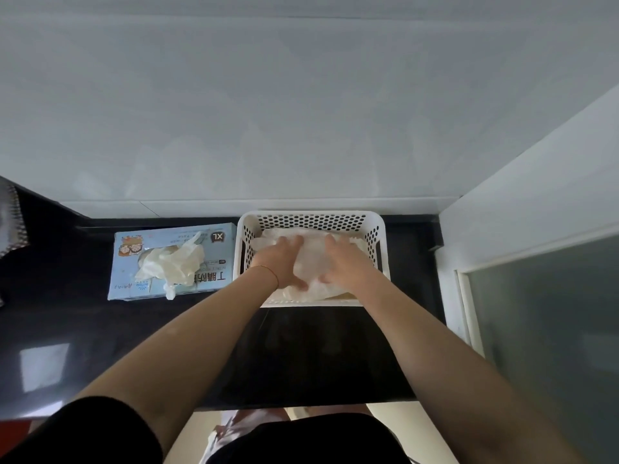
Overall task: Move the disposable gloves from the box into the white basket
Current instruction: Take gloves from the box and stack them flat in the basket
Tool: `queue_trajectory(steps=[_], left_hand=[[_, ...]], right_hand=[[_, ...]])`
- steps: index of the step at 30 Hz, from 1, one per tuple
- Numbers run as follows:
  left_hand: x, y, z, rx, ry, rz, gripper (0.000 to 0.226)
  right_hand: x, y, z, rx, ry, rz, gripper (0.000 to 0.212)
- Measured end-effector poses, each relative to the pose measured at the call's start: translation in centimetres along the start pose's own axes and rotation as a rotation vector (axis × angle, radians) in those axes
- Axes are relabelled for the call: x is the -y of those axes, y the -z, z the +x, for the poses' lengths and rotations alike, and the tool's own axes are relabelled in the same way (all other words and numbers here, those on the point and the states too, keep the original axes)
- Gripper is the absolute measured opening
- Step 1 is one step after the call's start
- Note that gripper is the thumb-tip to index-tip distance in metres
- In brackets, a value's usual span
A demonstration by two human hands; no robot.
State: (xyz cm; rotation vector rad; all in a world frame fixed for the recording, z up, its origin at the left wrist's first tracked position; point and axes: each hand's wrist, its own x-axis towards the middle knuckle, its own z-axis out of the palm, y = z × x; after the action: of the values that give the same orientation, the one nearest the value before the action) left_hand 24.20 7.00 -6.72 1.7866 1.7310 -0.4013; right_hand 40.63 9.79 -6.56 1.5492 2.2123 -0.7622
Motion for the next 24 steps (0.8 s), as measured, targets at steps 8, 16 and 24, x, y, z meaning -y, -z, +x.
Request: queue_trajectory(steps=[8, 16, 24], left_hand=[[1.2, -1.0, 0.9, 0.051, 0.023, 0.015, 0.112], [2.1, 2.9, -0.4, -0.074, -0.01, -0.179, 0.034], [6.6, 8.4, -6.0, -0.509, 0.059, -0.5, 0.013]], right_hand=[[-2.1, -0.7, 0.3, 0.065, -0.07, 0.031, 0.102], [0.1, 2.2, -0.4, -0.051, -0.093, 0.015, 0.033], [9.6, 5.4, -1.5, -0.355, 0.012, 0.284, 0.014]])
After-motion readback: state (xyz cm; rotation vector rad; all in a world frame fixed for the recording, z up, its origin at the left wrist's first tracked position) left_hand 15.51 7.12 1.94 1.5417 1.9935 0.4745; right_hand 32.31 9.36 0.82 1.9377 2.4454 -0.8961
